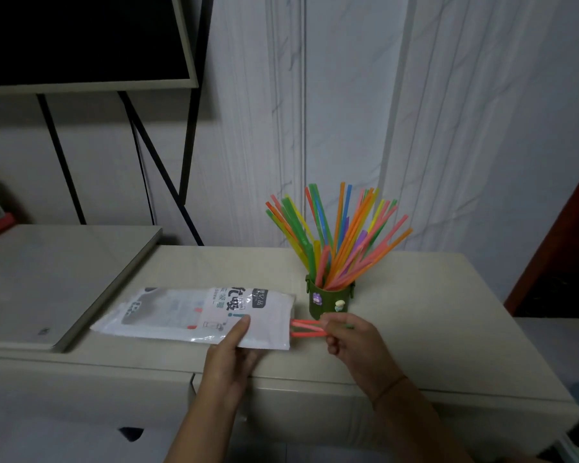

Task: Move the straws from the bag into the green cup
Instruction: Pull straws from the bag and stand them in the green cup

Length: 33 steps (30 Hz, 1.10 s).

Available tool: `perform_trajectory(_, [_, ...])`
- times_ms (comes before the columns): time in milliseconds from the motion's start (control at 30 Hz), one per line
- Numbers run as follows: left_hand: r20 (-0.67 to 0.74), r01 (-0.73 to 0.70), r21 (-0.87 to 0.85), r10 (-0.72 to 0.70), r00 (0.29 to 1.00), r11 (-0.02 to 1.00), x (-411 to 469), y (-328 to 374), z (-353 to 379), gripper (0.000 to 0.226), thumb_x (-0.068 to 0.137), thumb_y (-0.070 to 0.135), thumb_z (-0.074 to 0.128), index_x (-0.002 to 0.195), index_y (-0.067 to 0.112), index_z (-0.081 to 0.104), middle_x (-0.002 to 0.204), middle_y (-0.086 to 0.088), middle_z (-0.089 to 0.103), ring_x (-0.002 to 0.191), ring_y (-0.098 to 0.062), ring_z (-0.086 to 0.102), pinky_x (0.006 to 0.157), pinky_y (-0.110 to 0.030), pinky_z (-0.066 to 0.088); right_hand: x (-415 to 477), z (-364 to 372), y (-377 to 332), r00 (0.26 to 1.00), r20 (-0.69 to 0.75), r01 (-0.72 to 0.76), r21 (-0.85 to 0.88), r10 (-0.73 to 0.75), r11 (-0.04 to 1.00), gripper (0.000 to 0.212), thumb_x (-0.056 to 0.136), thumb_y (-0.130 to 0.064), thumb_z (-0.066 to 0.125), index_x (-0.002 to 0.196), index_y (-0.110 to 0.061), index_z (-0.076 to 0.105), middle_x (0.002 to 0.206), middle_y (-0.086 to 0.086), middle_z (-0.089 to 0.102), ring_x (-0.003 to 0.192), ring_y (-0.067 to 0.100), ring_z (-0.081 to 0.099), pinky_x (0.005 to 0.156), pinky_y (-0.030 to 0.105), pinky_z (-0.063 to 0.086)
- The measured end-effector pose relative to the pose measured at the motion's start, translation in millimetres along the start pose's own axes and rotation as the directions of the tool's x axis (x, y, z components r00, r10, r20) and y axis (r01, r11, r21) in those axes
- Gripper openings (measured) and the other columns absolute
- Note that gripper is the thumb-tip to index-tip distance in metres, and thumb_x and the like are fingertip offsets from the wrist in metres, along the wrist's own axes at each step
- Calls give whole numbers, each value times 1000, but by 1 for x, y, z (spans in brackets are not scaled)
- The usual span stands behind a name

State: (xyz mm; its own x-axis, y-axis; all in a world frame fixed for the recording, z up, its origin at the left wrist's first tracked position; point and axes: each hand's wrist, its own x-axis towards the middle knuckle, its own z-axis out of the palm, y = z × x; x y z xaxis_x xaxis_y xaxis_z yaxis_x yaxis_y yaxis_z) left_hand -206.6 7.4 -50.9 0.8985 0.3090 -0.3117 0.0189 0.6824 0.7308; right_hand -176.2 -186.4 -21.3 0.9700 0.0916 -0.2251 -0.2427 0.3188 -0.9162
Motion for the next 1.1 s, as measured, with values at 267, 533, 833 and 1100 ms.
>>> perform_trajectory(267, [-38, 35, -119, -40, 998, 992, 1, -9, 2, 32, 81, 2, 67, 108, 19, 66, 101, -2, 77, 89, -15, 74, 61, -32, 60, 0, 2, -4, 995, 63, -91, 335, 74, 938, 9, 88, -1, 56, 92, 0, 64, 60, 2, 52, 45, 4, 48, 44, 16, 43])
perform_trajectory(533, [-28, 31, -164, -36, 999, 986, 0, -9, 6, 34, 80, 10, 69, 112, 21, 64, 103, -2, 76, 90, -16, 73, 60, -34, 61, 0, 7, -4, 999, 41, -37, 269, 27, 963, 9, 88, 2, 55, 90, 4, 63, 52, -2, 58, 44, 3, 49, 45, 16, 45])
perform_trajectory(833, [-51, 26, -172, -35, 998, 985, 2, -12, 2, 33, 79, 6, 70, 108, 20, 66, 99, -1, 77, 88, -15, 74, 65, -36, 62, 3, -1, -20, 999, 5, 41, 251, -44, 967, 13, 89, 1, 53, 82, -1, 62, 55, 3, 52, 42, 6, 47, 41, 18, 39])
perform_trajectory(1100, [-13, 65, -158, -68, 998, 985, -6, -27, 25, 37, 69, 8, 74, 105, 18, 68, 97, -3, 77, 84, -14, 74, 57, -30, 60, -4, 19, -5, 991, 109, 66, 144, -82, 987, 12, 90, -2, 54, 84, 0, 65, 60, 7, 56, 47, 9, 51, 46, 21, 46])
